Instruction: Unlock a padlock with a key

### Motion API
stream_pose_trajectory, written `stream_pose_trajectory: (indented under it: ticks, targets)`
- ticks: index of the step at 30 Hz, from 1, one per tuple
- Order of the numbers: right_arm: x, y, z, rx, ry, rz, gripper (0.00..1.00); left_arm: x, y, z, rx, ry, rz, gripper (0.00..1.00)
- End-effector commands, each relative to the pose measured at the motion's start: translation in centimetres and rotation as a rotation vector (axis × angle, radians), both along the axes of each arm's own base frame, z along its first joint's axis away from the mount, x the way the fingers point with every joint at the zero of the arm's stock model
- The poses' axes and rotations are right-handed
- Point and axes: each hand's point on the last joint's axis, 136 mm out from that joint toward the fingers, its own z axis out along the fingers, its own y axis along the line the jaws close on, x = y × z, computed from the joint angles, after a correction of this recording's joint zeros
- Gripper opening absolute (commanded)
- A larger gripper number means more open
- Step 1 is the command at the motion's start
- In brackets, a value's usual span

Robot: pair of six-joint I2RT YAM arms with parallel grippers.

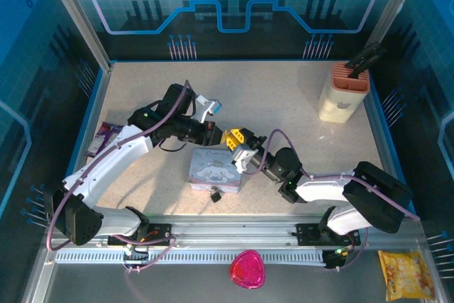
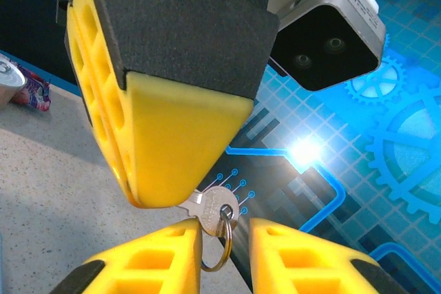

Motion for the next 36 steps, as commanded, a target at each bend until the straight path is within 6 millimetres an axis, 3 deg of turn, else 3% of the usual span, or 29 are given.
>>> stream_pose_trajectory:
  ticks: [1, 12, 22, 36]
  targets:
    - [-0.5, 0.4, 2.7, 0.062, -0.082, -0.001, 0.24, -1.1, 0.3, -0.5, 0.002, 0.042, -0.017, 0.00]
    - [0.1, 0.9, 2.9, 0.029, -0.138, -0.047, 0.22, -1.5, 0.1, -0.8, 0.011, 0.055, -0.030, 0.00]
    - [0.3, 0.9, 2.7, 0.017, -0.144, -0.070, 0.00, -1.2, 0.1, -1.0, 0.020, 0.050, -0.013, 0.01]
    - [0.8, -0.2, 1.0, 0.021, -0.047, -0.118, 0.00, -0.1, -0.4, -0.4, -0.024, 0.035, 0.032, 0.29]
